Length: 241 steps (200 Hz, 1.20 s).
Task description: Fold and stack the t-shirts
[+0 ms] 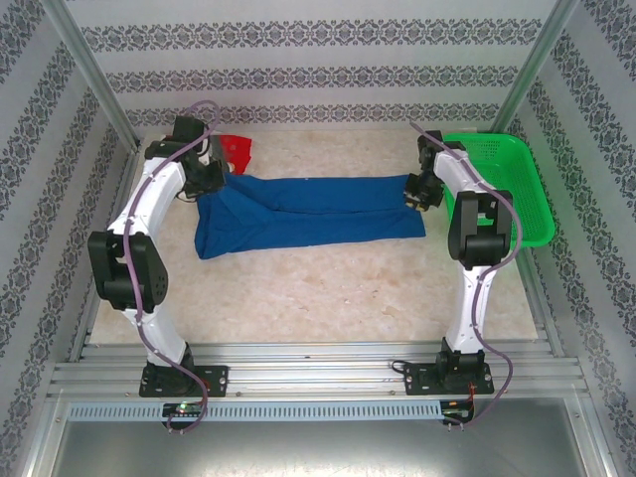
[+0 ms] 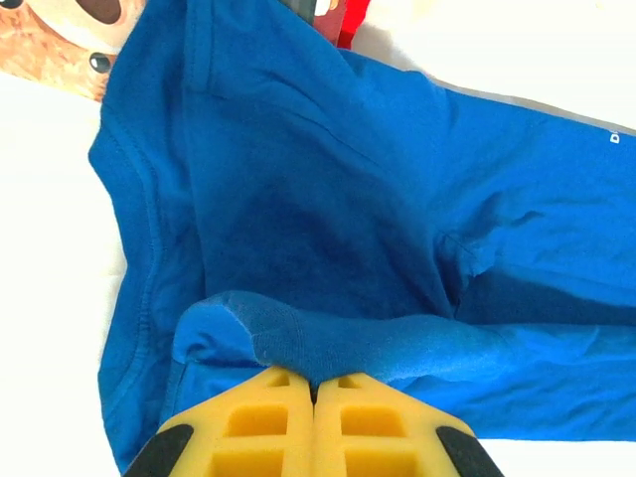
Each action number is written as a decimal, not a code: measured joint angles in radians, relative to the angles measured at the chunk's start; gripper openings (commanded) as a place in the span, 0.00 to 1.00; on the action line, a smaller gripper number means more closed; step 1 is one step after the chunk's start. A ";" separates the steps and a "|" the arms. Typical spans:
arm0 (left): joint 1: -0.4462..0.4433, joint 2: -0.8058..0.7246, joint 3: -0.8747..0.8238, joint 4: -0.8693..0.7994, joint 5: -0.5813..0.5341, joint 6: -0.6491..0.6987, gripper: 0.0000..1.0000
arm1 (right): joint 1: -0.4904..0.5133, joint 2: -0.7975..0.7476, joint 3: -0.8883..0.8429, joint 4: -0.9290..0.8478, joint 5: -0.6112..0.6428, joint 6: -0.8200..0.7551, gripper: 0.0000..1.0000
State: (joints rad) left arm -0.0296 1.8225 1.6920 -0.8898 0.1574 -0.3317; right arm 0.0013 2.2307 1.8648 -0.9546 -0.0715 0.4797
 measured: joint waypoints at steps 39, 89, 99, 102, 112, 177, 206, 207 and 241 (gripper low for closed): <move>0.000 0.036 0.045 0.009 0.008 0.001 0.00 | -0.013 0.024 0.105 0.009 -0.013 0.004 0.55; 0.006 0.092 0.100 0.011 0.015 0.015 0.00 | -0.011 -0.031 0.066 0.090 -0.099 -0.033 0.87; 0.005 0.108 0.108 0.011 0.016 0.016 0.00 | -0.010 -0.061 0.037 0.106 -0.115 -0.044 0.89; 0.005 0.113 0.109 0.011 0.016 0.016 0.00 | -0.010 -0.070 0.030 0.109 -0.121 -0.043 0.89; 0.005 0.127 0.113 0.011 0.017 0.018 0.00 | -0.010 -0.100 0.008 0.124 -0.140 -0.050 0.90; 0.006 0.229 0.171 0.014 0.019 0.041 0.00 | 0.040 -0.259 -0.148 0.224 -0.230 -0.083 0.95; 0.006 0.274 0.230 0.014 0.019 0.048 0.00 | 0.083 -0.267 -0.206 0.249 -0.258 -0.087 0.95; 0.006 0.275 0.232 0.014 0.019 0.048 0.00 | 0.084 -0.267 -0.208 0.249 -0.259 -0.087 0.95; 0.006 0.330 0.303 0.012 0.020 0.067 0.11 | 0.119 -0.267 -0.248 0.257 -0.277 -0.087 0.96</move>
State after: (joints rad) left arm -0.0238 2.1525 1.9945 -0.8780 0.1776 -0.2646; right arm 0.1207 1.9640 1.6169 -0.6975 -0.3485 0.3923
